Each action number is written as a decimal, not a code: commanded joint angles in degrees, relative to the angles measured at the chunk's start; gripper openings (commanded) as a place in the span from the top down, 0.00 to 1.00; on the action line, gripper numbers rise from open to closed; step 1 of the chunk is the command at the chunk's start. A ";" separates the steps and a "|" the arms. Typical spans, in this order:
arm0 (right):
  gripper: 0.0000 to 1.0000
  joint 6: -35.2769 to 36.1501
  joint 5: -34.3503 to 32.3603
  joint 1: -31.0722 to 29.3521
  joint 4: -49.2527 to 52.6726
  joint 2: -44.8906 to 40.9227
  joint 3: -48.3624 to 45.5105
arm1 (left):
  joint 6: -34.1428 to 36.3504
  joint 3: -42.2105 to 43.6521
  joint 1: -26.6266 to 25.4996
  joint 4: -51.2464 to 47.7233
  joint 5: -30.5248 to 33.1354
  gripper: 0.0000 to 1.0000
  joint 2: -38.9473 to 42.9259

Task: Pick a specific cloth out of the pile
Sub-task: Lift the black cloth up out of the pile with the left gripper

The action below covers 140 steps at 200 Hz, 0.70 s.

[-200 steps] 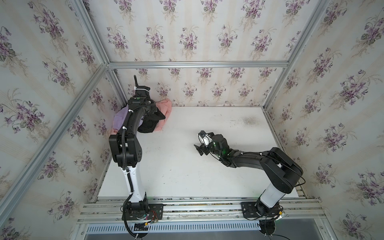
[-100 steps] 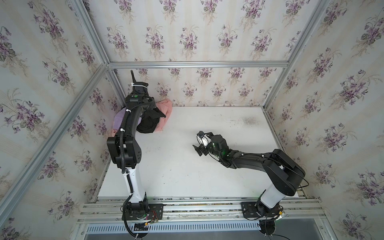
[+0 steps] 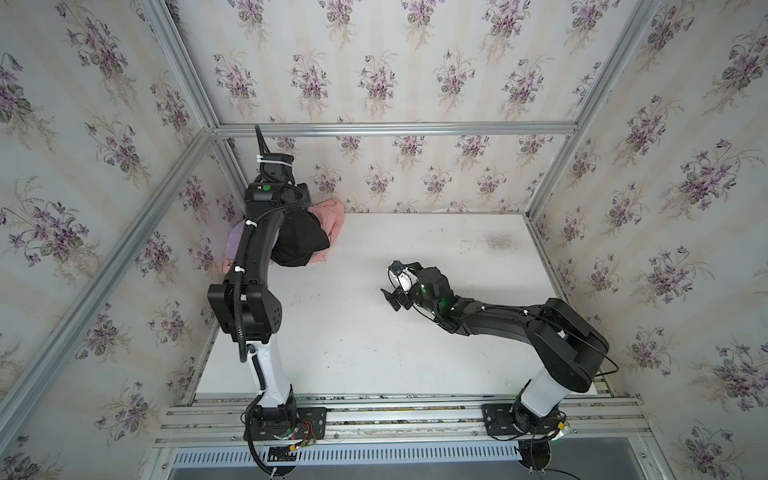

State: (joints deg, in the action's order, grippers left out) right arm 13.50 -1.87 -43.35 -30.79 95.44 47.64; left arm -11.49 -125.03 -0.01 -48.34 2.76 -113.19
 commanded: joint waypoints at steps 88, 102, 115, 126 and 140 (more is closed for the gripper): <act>0.00 0.58 -1.32 -1.11 0.04 0.32 1.32 | 0.34 -8.85 -0.05 1.61 0.40 0.94 2.77; 0.00 0.61 -1.37 -1.12 0.11 0.36 1.38 | 0.02 -9.97 -0.02 2.09 0.36 0.94 2.91; 0.00 0.74 -1.38 -1.12 0.11 0.36 1.38 | -0.17 -10.81 -0.08 2.52 0.22 0.94 2.94; 0.00 0.74 -1.35 -1.18 0.27 0.44 1.49 | -0.53 -11.46 -0.05 2.90 0.18 0.94 3.01; 0.00 0.74 -1.33 -1.21 0.22 0.45 1.48 | -1.05 -11.68 -0.09 3.54 -0.22 0.95 3.32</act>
State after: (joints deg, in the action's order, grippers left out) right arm 13.93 -2.85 -44.42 -29.87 95.74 48.31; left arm -11.33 -135.72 -0.01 -48.69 3.62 -110.63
